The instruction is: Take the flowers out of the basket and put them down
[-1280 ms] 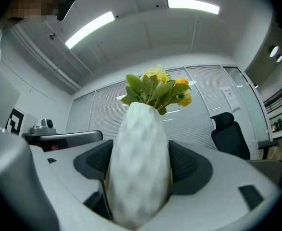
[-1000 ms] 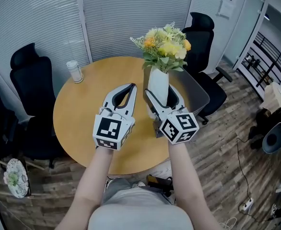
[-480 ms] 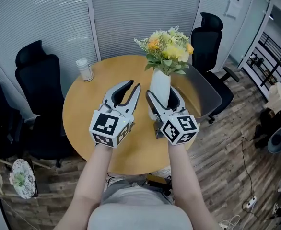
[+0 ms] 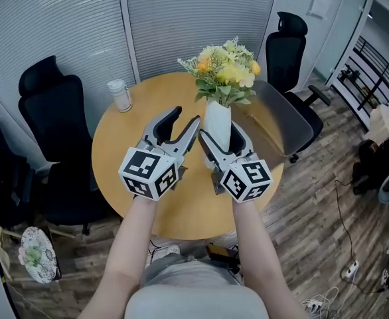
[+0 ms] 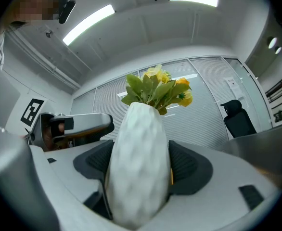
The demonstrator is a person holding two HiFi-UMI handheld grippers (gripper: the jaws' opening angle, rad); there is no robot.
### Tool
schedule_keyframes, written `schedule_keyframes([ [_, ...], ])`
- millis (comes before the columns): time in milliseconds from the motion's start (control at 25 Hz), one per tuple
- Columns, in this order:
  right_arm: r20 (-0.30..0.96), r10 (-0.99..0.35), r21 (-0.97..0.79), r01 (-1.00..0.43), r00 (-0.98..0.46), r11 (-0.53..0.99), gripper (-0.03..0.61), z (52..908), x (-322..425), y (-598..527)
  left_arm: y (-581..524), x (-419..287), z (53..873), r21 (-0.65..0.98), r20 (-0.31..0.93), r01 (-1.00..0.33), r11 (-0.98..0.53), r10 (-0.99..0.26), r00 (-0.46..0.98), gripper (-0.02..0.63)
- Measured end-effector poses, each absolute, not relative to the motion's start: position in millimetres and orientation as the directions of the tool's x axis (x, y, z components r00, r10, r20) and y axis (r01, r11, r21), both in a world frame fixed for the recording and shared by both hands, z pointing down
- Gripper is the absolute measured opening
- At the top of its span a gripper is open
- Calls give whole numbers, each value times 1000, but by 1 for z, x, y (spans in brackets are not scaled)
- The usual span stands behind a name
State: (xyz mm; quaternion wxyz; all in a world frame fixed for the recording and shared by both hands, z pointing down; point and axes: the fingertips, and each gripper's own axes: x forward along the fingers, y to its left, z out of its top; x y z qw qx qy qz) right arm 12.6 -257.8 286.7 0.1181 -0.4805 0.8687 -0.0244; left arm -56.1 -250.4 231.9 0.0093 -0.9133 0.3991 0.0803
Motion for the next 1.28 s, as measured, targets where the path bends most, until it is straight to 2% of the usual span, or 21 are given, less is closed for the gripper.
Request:
schedule_keyframes([
  [400, -212, -837, -171, -824, -505, 540, 377, 277, 5, -246, -244, -34, 227, 69, -95, -624, -778, -628, 772, 209],
  [680, -184, -838, -163, -825, -514, 541, 377, 310, -51, -252, -254, -83, 246, 138, -110, -553, -822, -567, 816, 225],
  [880, -195, -807, -146, -797, -557, 586, 377, 321, -71, -249, -254, -88, 257, 186, -113, -502, -845, -526, 843, 225],
  [1280, -145, -785, -130, -775, -602, 618, 377, 350, -88, -265, -271, -100, 283, 195, -99, -540, -818, -565, 819, 224],
])
